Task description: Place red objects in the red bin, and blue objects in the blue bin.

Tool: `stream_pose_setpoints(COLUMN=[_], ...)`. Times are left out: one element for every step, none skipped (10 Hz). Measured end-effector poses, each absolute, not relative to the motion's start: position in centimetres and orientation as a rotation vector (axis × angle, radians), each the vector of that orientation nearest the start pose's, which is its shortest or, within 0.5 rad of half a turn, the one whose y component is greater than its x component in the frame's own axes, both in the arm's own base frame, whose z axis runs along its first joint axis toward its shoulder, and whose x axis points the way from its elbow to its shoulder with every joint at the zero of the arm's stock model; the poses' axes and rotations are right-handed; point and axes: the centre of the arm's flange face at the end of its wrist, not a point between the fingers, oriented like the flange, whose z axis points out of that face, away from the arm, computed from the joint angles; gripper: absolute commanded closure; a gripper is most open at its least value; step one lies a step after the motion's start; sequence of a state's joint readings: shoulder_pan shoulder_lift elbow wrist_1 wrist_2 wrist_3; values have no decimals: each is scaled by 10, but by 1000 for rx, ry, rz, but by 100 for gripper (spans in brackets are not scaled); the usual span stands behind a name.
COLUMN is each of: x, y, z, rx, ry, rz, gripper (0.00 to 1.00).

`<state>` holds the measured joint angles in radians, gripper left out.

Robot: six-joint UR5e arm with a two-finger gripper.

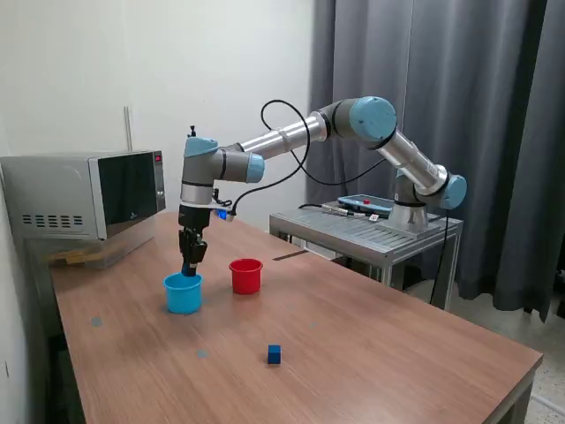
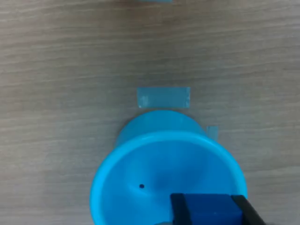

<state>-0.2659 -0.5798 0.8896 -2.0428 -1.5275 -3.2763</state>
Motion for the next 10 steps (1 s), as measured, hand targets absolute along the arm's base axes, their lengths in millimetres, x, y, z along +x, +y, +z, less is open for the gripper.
stream_pose_setpoints(x=[-850,-850,-850,-850,-850,-850,-850,-850,-850,-849], y=[89,89,88,88,87,86,84,82,79,71], z=[194,194,194,194,193,193,193,194,196,201], rx=[-2154,-2154,-2153,-2153,-2154,-2155,-2158,-2162,-2165,-2179], ry=[2450,2451,2451,2451,2450,2448,2446,2443,2441,2433], rz=[182,182,182,182,182,180,180,181,183,187], gripper=[0,0,0,0,0,0,0,0,0,0])
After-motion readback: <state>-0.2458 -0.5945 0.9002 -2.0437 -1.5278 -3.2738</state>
